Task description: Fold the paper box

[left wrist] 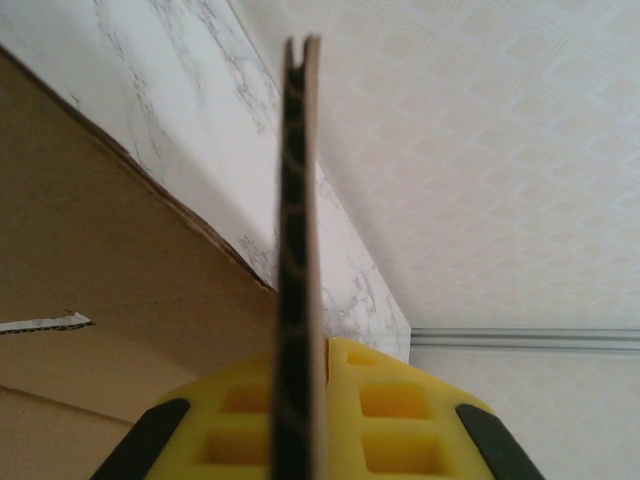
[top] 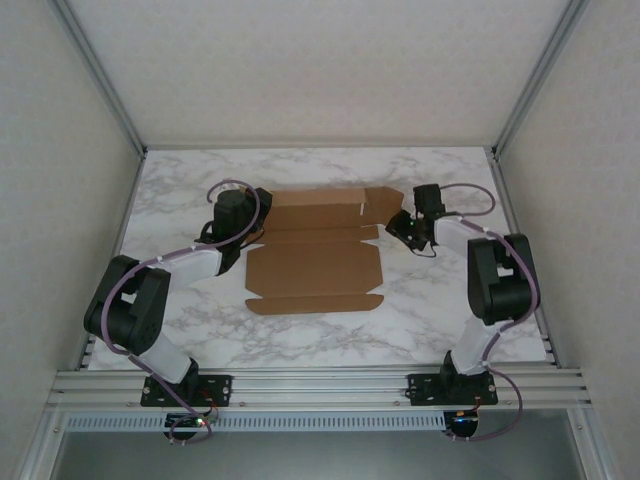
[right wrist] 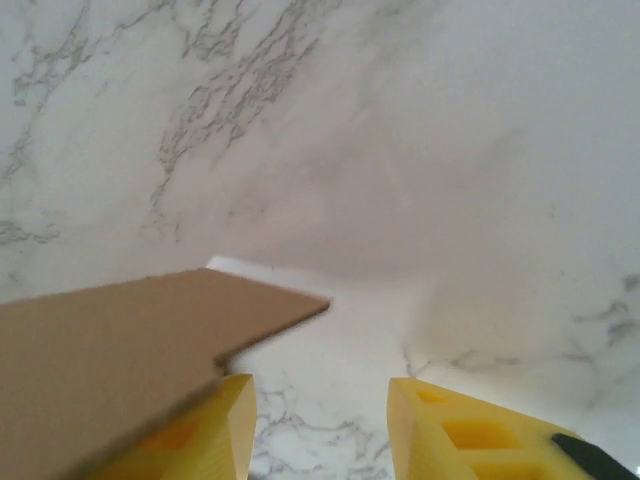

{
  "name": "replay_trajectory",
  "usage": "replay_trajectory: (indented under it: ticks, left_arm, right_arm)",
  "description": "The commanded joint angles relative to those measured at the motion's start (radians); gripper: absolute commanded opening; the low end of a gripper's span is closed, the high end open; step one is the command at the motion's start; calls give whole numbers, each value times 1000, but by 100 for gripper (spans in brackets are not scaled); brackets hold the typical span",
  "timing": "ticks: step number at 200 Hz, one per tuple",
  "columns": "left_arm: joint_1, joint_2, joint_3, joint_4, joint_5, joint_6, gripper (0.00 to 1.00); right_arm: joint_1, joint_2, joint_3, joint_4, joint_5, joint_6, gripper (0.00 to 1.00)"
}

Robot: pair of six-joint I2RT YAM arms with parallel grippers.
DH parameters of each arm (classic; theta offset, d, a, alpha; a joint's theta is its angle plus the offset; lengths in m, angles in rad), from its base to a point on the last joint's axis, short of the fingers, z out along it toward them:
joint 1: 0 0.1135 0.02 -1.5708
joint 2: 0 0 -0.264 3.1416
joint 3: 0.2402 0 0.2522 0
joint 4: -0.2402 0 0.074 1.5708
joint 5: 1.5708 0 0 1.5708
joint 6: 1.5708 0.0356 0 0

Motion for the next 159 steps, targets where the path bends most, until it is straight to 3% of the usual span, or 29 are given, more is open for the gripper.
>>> replay_trajectory:
  ticks: [1,53,79,159]
  left_arm:
    - [-10,36,-16,-107,11,19,0]
    - [-12,30,-14,-114,6,21,0]
    - [-11,26,-15,-117,3,27,0]
    - [-13,25,-14,-123,13,31,0]
  right_arm:
    - [21,-134,-86,106,-52,55,36]
    - [119,-290,-161,5,27,-23,20]
    - [137,-202,-104,-40,-14,-48,20]
    - [143,69,193,-221,100,-192,22]
